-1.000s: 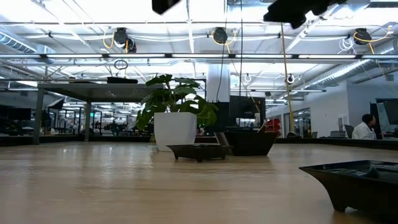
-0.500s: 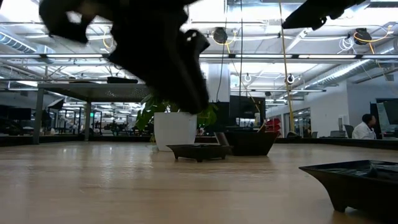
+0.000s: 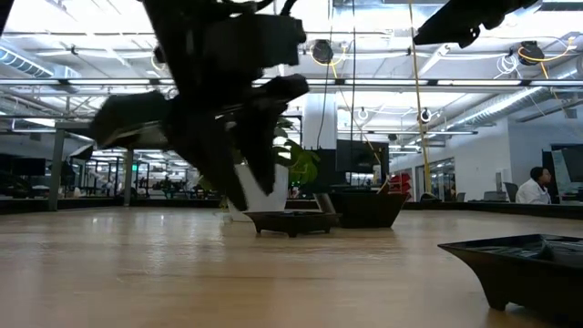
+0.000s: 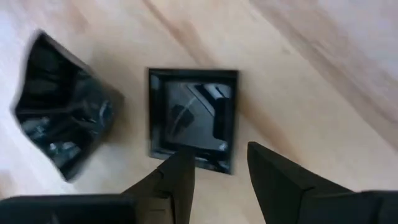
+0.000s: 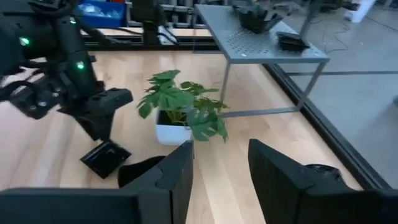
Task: Pick & Place Mini shaped plates
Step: Stack the square plate on top of the square plate on the shelf
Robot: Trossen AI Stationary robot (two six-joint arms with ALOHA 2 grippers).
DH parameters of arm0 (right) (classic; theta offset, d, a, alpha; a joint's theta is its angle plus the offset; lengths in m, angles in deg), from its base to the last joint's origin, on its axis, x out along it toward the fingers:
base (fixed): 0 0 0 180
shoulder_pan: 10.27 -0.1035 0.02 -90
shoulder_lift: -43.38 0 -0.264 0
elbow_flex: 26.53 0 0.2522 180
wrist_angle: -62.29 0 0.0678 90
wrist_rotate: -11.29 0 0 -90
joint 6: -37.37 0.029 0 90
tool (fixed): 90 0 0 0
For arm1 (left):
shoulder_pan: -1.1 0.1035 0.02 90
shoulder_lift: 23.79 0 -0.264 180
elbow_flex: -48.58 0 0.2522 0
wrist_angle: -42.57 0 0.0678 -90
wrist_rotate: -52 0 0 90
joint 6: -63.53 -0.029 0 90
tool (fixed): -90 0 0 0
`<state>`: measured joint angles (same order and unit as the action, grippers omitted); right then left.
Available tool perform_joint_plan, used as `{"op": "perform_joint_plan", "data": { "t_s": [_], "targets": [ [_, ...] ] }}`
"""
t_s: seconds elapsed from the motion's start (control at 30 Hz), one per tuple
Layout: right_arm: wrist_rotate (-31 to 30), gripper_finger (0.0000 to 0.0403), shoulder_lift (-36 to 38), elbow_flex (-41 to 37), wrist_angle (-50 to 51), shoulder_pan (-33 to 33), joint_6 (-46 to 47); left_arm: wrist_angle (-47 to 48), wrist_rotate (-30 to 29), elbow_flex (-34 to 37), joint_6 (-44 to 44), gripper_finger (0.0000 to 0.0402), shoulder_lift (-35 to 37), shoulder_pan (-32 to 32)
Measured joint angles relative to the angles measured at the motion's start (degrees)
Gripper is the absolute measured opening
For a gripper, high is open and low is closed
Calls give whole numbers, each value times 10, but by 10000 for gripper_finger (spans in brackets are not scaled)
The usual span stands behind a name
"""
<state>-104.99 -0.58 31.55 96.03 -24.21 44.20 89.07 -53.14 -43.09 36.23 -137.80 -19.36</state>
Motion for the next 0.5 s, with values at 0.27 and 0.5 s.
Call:
{"op": "perform_joint_plan", "data": {
  "t_s": [0.27, 0.5],
  "targets": [
    [-73, 141, 0, 0, 1, 0, 0, -1, 31, 0, -26, 152, -1, 33],
    [-70, 141, 0, 0, 1, 0, -1, 0, 68, 0, -26, 152, -1, 40]
  ]
}}
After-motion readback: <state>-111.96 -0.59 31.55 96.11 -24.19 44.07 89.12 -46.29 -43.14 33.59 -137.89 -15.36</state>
